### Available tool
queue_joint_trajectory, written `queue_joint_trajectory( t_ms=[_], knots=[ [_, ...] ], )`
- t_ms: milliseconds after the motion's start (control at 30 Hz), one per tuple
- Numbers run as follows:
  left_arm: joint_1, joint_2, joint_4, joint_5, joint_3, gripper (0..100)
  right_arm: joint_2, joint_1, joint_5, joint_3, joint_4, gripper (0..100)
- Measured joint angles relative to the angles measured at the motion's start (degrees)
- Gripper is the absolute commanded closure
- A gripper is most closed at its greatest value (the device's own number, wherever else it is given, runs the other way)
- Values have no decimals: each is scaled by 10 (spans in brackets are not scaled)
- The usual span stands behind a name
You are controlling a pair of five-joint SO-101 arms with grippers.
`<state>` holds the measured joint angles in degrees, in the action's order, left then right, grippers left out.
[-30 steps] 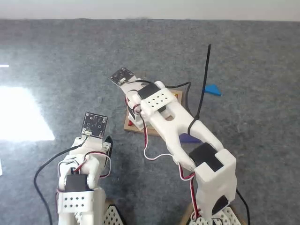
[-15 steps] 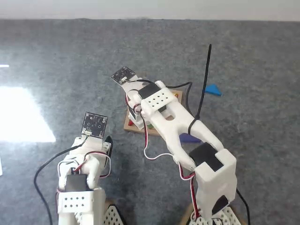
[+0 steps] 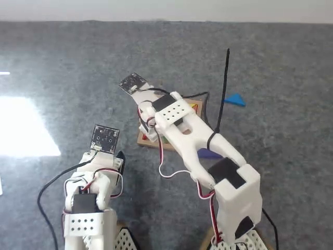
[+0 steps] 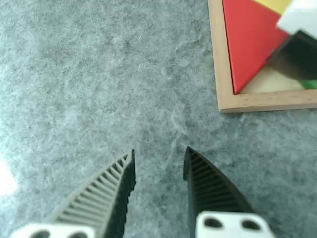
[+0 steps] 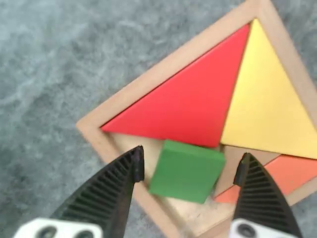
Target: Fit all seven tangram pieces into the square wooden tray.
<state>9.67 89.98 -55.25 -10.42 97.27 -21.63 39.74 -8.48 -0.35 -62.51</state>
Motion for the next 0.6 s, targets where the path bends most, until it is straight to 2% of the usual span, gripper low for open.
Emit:
queue_joint_trajectory(
  t_ms=[233, 600],
  knots=[
    [0, 0, 0, 0, 0, 848, -1, -23, 0, 55, 87, 713],
    [0, 0, 0, 0, 0, 848, 5, -22, -2, 69, 94, 713]
  ],
)
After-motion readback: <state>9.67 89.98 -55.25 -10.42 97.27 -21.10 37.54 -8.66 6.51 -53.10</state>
